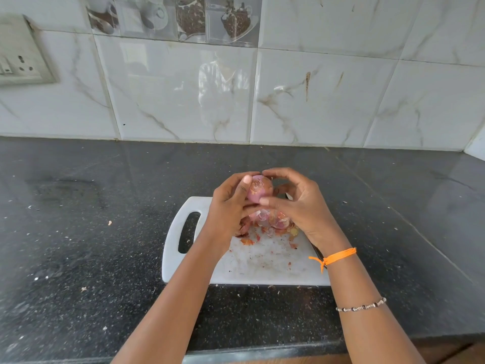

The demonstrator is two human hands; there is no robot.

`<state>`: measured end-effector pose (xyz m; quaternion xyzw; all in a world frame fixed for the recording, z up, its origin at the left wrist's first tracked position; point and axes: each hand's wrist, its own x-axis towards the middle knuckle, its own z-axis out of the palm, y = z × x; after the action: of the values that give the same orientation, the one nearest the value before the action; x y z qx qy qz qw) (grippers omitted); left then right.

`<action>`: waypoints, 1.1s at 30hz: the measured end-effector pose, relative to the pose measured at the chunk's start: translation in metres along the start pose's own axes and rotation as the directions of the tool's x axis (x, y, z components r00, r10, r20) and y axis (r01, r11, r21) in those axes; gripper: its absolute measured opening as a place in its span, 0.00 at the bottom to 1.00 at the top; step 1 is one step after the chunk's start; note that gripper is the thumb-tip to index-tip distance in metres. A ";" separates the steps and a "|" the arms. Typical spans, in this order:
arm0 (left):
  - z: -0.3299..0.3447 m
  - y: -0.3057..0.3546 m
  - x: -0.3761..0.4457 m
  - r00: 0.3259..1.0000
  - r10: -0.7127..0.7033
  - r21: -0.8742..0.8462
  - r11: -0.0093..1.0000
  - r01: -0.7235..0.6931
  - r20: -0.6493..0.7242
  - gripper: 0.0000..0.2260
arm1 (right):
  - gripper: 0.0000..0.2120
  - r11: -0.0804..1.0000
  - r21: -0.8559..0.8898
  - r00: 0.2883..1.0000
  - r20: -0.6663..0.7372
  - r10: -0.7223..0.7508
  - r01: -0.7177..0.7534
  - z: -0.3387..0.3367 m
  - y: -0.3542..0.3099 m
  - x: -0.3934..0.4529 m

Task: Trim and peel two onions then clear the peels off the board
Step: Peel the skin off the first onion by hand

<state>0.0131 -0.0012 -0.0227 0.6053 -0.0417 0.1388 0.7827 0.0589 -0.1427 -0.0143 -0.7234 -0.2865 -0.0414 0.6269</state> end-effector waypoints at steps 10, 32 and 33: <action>0.001 0.003 -0.001 0.994 -0.061 0.047 0.997 0.057 0.092 0.15 | 0.18 0.997 0.002 0.980 -0.185 -0.072 0.073 0.005 -0.002 0.001; 0.001 0.005 -0.001 1.000 0.010 0.030 0.999 -0.011 0.025 0.10 | 0.03 0.970 -0.156 0.958 -0.192 -0.213 0.185 0.004 0.001 -0.004; 0.001 0.005 -0.001 1.000 0.011 0.030 0.999 -0.012 0.029 0.10 | 0.04 0.970 -0.164 0.958 -0.192 -0.211 0.181 0.004 0.001 -0.003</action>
<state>0.0106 -0.0009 -0.0179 0.6188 -0.0544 0.1351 0.7719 0.0557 -0.1403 -0.0178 -0.7266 -0.2859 -0.1996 0.5920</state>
